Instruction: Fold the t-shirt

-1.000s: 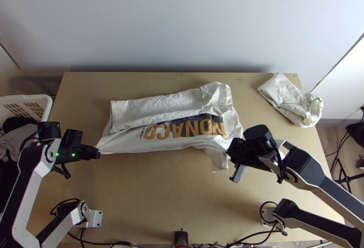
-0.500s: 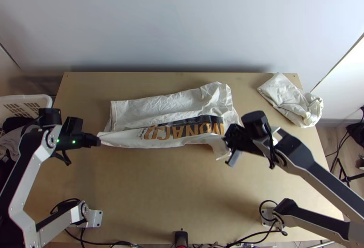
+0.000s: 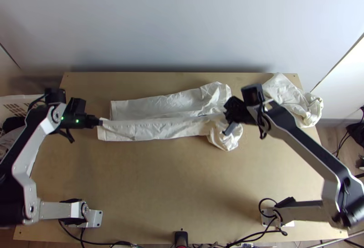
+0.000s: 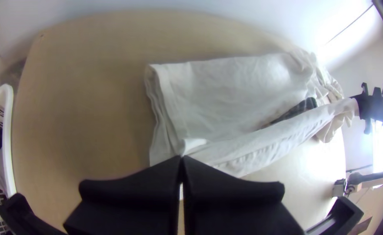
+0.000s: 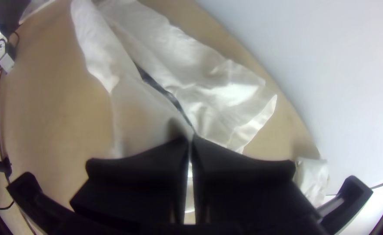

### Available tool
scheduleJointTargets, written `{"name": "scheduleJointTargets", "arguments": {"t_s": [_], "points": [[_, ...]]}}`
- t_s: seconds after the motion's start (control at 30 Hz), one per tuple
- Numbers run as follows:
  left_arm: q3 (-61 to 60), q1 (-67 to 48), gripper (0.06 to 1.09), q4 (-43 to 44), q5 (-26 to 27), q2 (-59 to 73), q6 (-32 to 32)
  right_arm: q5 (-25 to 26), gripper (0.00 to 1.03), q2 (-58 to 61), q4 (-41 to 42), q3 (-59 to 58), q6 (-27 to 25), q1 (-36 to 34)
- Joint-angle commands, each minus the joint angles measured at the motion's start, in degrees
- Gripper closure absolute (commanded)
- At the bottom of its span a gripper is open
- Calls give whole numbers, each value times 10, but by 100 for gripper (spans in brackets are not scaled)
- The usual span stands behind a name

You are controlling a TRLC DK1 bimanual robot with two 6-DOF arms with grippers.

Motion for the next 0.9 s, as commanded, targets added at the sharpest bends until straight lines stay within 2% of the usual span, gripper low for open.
{"name": "scheduleJointTargets", "arguments": {"t_s": [0.0,0.6,0.87], "points": [[85,-1,105,7,-1,92,-10,-8,100,106,14,92,-8,-46],[293,-21,105,4,-22,279,-41,-12,100,340,-27,363,-26,-91],[347,-31,105,1,-30,333,-51,-12,100,398,-37,412,-31,-97]]}}
